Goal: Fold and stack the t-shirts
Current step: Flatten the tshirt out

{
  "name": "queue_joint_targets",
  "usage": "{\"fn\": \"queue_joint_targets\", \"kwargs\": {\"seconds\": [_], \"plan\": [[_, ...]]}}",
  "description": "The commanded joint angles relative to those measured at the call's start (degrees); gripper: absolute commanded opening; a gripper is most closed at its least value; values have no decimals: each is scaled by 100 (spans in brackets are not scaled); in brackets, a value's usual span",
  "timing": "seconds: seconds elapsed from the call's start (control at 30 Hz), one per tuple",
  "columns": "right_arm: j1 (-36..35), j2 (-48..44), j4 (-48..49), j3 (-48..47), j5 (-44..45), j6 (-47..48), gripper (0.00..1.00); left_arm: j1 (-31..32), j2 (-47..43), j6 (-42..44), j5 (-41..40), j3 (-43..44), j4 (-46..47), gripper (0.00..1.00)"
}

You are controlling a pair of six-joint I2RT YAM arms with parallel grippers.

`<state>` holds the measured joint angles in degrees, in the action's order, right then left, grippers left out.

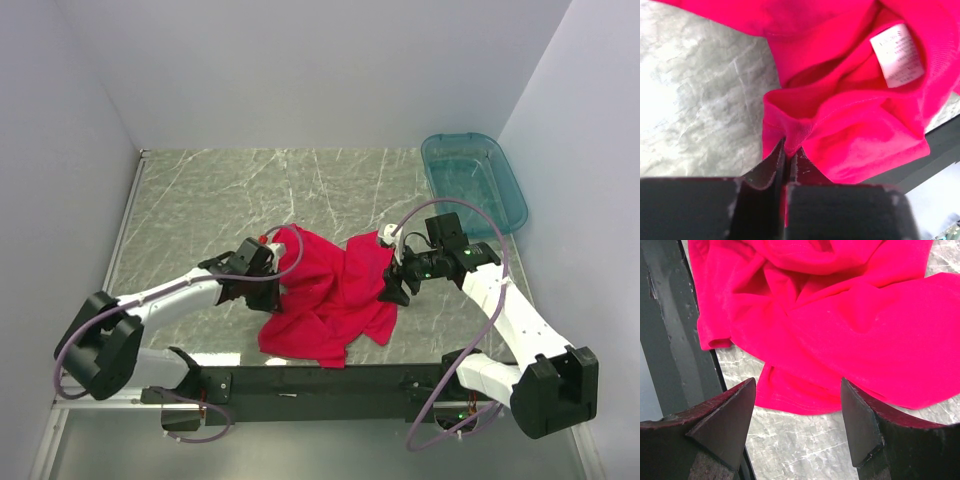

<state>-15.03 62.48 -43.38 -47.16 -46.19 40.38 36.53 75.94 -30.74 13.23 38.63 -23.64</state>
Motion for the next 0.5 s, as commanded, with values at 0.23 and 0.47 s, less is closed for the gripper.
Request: {"fn": "queue_joint_targets", "kwargs": {"seconds": [0.23, 0.47], "plan": [[-35, -148, -31, 66, -92, 49, 75, -1145, -2214, -274, -1971, 2418, -1309, 0], [-18, -157, -31, 49, -91, 40, 75, -1632, -2235, -73, -3124, 5818, -1828, 1]]}}
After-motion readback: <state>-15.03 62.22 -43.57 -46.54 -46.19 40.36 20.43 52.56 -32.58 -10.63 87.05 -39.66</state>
